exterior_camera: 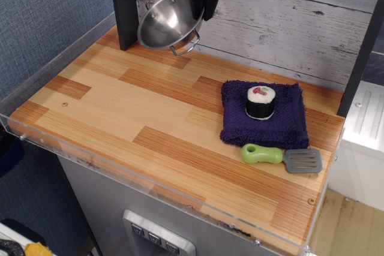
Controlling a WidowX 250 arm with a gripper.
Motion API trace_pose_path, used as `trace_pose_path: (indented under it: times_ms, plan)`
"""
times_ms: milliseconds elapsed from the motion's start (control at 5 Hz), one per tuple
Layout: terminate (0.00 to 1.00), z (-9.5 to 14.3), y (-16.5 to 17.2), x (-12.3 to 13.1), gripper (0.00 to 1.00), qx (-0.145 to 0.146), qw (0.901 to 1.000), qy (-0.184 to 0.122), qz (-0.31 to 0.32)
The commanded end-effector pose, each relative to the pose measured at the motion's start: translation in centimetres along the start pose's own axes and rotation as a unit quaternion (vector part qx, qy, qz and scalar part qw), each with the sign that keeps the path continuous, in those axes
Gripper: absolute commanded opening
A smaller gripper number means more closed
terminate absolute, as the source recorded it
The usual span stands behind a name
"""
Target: Move the frying pan to a little bit on the table.
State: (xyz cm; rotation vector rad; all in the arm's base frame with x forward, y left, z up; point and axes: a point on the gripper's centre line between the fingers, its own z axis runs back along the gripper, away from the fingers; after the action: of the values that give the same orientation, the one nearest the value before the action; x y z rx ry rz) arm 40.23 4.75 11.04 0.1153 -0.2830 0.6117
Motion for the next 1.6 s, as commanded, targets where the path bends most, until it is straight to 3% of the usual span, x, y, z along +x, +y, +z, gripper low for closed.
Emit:
trace_pose_path:
  times_ms: [0, 800, 1000, 1400]
  plan:
    - [0.00, -1.1, -0.6, -2.1, 0.00, -0.013, 0.9986, 0.003, -0.051]
    - [0.00, -5.0, 0.1, -5.1, 0.00, -0.012, 0.9958, 0.033, -0.085]
    - [0.00, -5.3, 0.4, -4.8, 1.00, -0.012, 0.9962, 0.049, -0.071]
    - [0.00, -5.5, 0.8, -5.1, 1.00, -0.007, 0.9969, 0.055, -0.056]
